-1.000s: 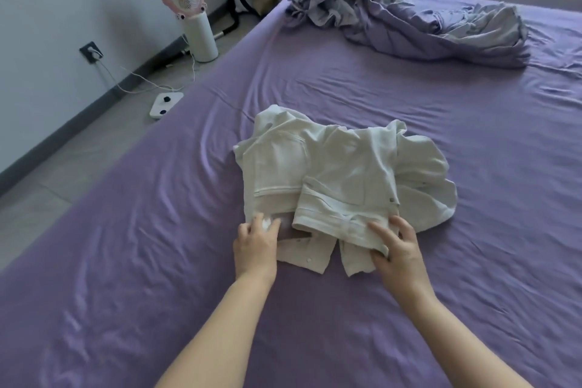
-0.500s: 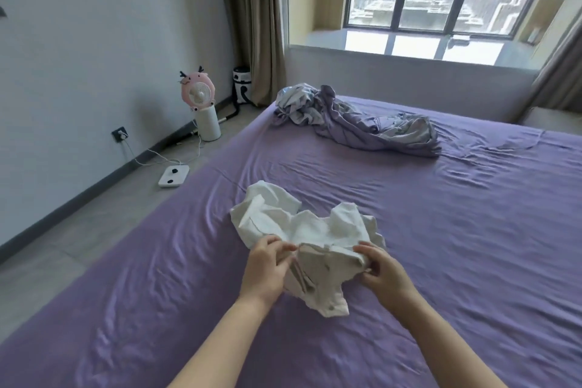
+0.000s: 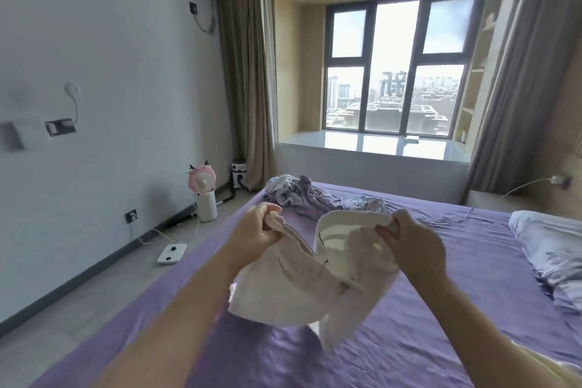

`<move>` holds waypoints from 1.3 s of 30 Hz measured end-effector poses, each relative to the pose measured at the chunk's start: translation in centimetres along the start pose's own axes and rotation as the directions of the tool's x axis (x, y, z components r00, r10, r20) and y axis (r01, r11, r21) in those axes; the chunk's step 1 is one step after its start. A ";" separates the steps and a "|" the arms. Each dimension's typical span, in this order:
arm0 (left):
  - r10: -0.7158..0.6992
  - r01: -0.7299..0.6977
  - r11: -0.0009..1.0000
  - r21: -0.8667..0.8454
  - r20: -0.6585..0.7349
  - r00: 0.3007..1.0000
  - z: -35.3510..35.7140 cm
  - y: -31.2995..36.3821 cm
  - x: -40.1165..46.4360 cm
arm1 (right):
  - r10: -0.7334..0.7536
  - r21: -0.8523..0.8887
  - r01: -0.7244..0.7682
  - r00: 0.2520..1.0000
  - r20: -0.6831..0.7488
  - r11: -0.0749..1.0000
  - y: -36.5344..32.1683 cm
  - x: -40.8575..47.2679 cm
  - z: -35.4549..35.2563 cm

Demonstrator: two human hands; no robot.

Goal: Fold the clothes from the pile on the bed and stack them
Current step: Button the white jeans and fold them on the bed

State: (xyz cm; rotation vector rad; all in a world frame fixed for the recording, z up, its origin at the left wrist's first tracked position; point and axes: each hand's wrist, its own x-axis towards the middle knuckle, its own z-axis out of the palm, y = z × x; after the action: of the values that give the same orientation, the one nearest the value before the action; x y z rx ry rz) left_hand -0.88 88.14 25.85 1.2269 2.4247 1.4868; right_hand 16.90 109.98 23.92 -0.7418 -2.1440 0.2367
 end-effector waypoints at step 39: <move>0.196 -0.286 0.932 -0.223 -0.354 0.915 -20.2 16.3 -15.5 | 0.331 0.572 -0.233 0.941 -0.071 0.787 -22.5 -13.0 -29.9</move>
State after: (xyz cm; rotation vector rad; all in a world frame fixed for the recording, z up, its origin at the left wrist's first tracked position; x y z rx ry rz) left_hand 11.08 67.04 43.91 1.3520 2.1954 2.1694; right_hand 36.49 81.66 43.60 -0.6976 -1.6612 0.8918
